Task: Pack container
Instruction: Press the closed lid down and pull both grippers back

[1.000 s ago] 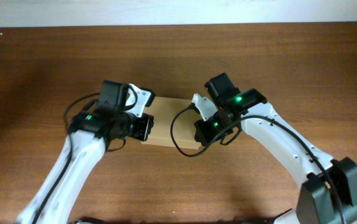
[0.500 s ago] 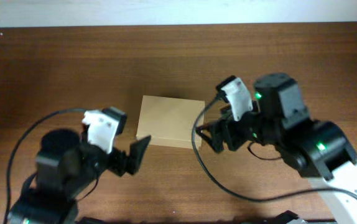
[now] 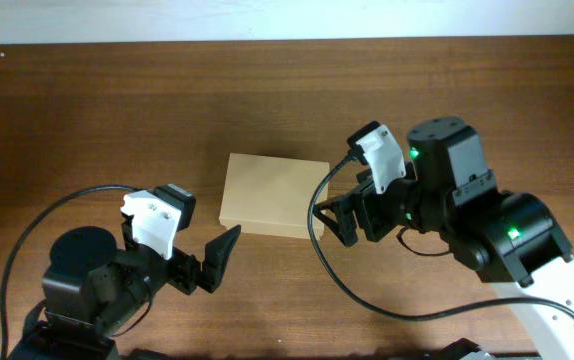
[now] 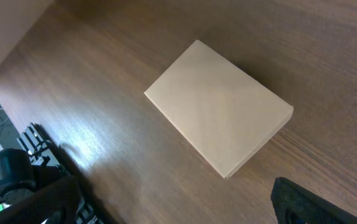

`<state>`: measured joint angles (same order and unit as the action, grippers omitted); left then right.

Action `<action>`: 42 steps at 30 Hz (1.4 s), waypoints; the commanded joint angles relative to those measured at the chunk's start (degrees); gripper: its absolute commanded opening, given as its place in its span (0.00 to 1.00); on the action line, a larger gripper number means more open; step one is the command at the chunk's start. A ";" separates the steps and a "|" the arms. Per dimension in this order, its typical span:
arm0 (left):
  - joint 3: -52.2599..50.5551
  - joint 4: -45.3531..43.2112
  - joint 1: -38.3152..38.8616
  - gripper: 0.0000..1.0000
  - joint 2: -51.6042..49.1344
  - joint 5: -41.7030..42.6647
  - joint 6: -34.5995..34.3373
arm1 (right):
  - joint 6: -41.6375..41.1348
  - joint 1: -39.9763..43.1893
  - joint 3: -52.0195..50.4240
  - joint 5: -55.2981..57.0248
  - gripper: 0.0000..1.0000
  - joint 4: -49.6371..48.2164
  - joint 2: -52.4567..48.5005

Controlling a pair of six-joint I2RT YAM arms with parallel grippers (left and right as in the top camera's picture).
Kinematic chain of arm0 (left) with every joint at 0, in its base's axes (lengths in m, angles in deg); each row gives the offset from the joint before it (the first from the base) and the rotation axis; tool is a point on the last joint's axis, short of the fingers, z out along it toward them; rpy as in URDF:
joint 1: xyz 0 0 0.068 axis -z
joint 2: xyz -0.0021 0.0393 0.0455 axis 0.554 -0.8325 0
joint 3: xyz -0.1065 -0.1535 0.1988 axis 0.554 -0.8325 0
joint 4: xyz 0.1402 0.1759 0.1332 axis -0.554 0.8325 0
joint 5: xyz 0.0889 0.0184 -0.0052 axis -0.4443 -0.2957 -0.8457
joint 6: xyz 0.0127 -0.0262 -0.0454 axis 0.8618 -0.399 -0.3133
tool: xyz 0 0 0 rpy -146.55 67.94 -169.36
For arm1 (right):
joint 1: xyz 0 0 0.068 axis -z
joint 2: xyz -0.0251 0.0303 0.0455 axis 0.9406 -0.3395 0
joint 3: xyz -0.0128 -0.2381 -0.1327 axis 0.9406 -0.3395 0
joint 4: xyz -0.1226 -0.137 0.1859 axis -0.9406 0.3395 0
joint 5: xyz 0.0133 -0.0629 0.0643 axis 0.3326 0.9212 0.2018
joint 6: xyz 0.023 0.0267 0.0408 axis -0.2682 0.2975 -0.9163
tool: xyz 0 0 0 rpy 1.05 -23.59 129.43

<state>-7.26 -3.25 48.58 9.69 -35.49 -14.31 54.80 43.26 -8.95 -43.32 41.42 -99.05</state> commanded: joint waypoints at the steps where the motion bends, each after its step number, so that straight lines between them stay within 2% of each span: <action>1: 0.57 0.07 -0.09 0.99 0.24 -0.61 0.07 | 0.15 -0.42 0.50 0.85 0.99 -0.02 -0.76; 6: 0.55 0.33 -0.22 1.00 1.01 -1.27 0.55 | 0.15 -0.42 0.50 0.85 0.99 -0.04 -1.81; 13: -3.69 1.62 -7.41 1.00 9.07 -4.90 1.31 | 0.15 -0.42 0.50 0.85 0.99 -0.04 -2.38; 18: -14.99 -2.54 -13.03 1.00 20.63 -4.00 -0.59 | 0.15 -0.42 0.50 0.85 0.99 -0.02 -2.38; 24: -29.11 -8.15 -16.15 0.99 32.54 -1.60 -0.83 | 0.15 -0.42 0.50 0.85 0.99 -0.04 -2.38; 35: -41.53 -11.56 -16.50 1.00 38.73 -1.40 -0.83 | 0.15 -0.44 0.50 0.85 0.99 -0.04 -2.38; 42: -47.82 -18.25 -16.50 0.99 38.88 -1.40 -0.83 | 0.15 -0.42 0.50 0.85 0.99 -0.02 -2.38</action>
<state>-52.97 -19.68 32.47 47.85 -37.76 -14.55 54.75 43.26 -8.95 -42.97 41.42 -101.25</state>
